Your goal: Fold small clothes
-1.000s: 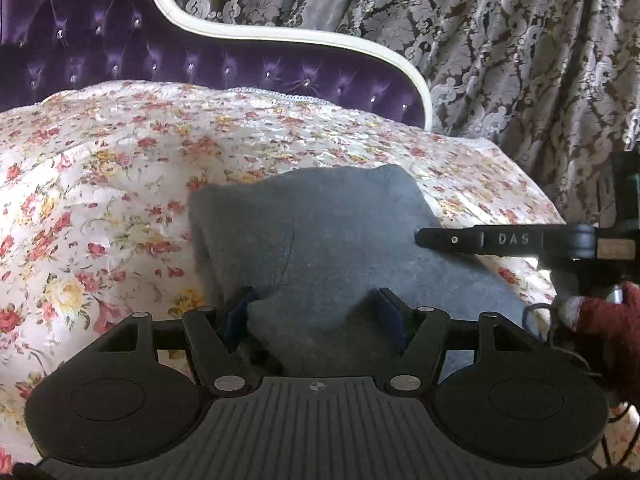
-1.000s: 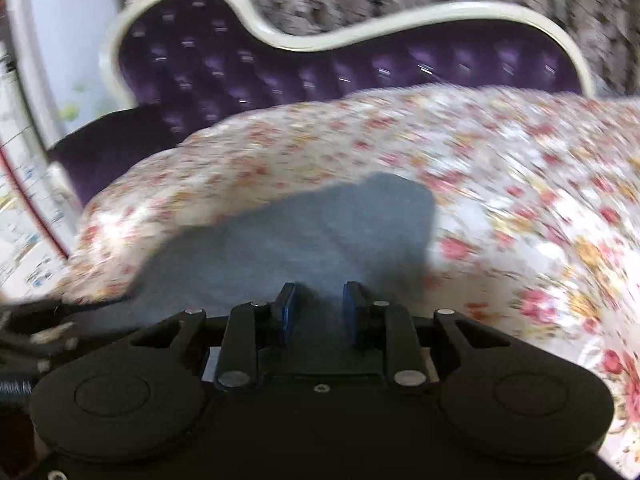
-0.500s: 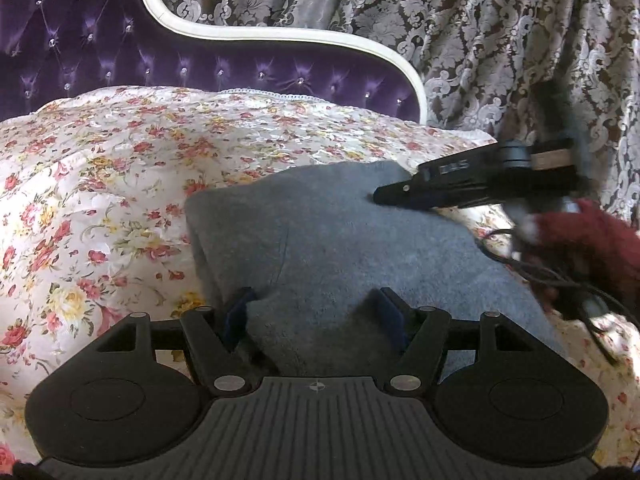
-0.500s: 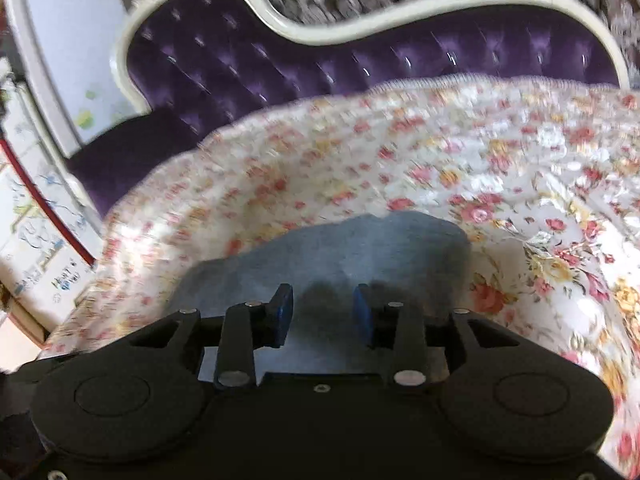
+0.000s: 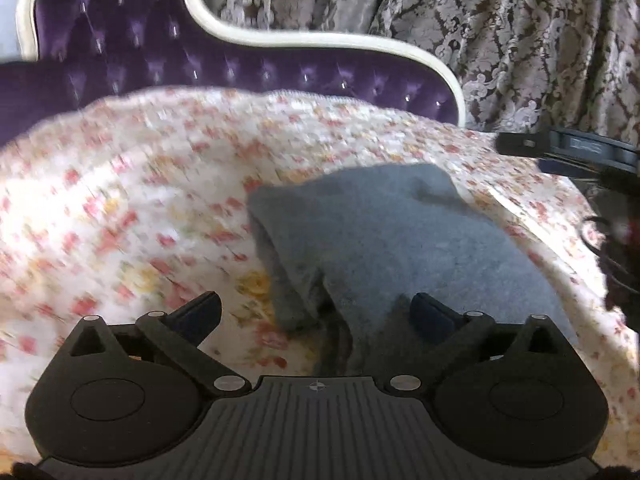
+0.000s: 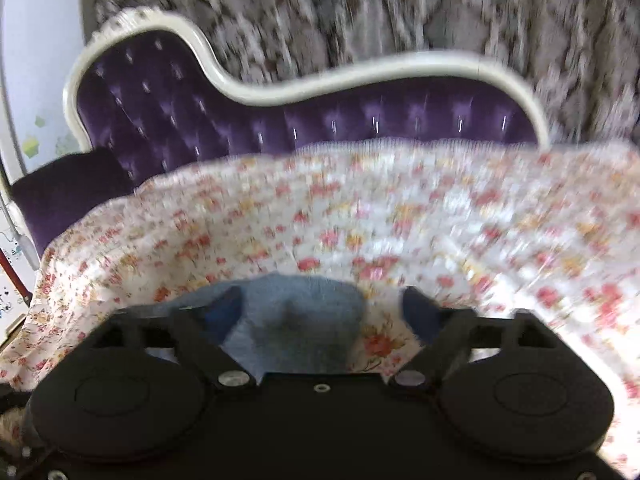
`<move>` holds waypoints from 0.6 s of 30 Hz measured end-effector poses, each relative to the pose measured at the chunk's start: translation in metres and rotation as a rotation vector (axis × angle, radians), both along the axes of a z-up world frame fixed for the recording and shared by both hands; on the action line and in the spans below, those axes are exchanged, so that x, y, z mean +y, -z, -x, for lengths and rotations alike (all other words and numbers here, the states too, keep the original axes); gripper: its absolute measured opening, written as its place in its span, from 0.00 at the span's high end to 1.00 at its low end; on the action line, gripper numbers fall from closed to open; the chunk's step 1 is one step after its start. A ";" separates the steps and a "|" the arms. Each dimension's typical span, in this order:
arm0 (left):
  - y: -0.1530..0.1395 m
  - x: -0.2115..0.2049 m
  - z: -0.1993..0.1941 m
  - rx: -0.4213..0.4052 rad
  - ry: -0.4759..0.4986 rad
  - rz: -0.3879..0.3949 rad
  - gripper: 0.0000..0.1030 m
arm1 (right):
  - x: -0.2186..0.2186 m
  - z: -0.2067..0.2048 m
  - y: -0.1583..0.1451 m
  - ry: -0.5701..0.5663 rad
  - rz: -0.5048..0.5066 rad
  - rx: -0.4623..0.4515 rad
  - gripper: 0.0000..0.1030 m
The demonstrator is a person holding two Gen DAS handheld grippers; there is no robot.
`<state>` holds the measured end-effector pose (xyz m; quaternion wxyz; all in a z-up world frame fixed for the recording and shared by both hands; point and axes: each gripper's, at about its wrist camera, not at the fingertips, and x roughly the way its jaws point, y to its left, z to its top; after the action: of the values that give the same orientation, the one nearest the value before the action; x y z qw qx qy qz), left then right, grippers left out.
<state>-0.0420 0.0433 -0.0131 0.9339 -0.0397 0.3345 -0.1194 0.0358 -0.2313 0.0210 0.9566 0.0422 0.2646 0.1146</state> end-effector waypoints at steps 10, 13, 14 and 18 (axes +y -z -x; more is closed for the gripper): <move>-0.052 -0.016 0.023 -0.074 -0.086 -0.110 0.01 | 0.023 0.086 -0.027 0.100 0.027 -0.162 0.00; -0.063 -0.025 0.026 -0.041 -0.155 -0.182 0.01 | 0.027 0.099 -0.029 0.106 0.002 -0.142 0.00; -0.065 -0.028 0.027 -0.032 -0.163 -0.200 0.01 | 0.027 0.102 -0.029 0.112 -0.008 -0.136 0.00; -0.067 -0.037 0.030 -0.002 -0.161 -0.247 0.01 | 0.028 0.111 -0.030 0.135 -0.030 -0.078 0.00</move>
<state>-0.0722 0.0059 0.0542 0.9386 0.0490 0.3414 -0.0019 -0.0754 -0.2037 0.0510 0.9709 0.0698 0.2222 0.0556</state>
